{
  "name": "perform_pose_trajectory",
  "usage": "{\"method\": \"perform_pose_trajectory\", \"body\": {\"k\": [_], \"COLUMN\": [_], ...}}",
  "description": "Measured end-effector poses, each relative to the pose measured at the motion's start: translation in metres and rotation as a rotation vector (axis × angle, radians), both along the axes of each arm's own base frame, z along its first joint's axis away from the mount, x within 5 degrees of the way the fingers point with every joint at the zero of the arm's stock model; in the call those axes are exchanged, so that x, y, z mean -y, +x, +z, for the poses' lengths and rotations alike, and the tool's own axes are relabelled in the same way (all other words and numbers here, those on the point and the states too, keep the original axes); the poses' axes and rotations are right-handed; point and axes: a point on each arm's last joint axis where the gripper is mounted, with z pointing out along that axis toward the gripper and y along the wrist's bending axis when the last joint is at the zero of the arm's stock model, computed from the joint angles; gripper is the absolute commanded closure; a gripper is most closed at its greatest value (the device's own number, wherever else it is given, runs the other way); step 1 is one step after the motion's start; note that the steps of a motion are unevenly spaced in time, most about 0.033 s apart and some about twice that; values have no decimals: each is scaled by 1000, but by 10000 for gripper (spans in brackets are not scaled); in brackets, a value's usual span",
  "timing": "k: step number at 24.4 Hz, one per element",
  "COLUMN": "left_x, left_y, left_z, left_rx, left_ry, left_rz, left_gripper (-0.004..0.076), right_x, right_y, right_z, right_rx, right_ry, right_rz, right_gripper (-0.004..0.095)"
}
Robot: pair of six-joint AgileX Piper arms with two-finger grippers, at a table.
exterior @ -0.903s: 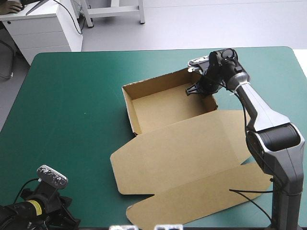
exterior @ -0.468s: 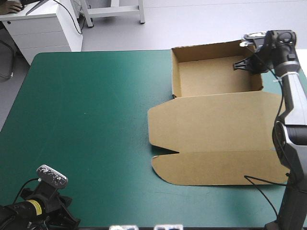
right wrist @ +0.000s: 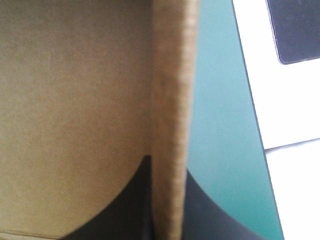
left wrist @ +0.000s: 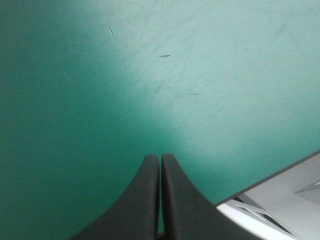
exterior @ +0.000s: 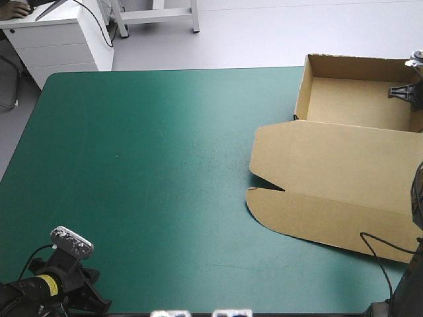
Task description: Fold the box
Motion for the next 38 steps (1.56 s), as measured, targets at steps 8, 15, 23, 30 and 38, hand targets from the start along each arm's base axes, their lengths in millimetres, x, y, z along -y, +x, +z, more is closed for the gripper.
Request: {"method": "perform_pose_trajectory", "body": {"k": [8,15,23,30,38], "left_x": [-2,-4,-3,-3,-2], "left_y": [1,2,3,4,5], "left_z": [0,0,1,1,2], "left_rx": [9,21,33,45,57], "left_ry": [20,41,38,33,28], "left_rz": [3,7,8,8,7], "left_gripper": [731,731,731,731,731], "right_x": [33,44,16,-8,-53], "right_y": [4,1,-34,-62,-94], "right_z": [-41,-25,81,130,182], "right_rx": [-71,5,260,404,570], "right_ry": [54,51,59,112,204], "right_rz": [-50,-77,-45,1,149], "right_gripper": [686,-7,365,779,922]}}
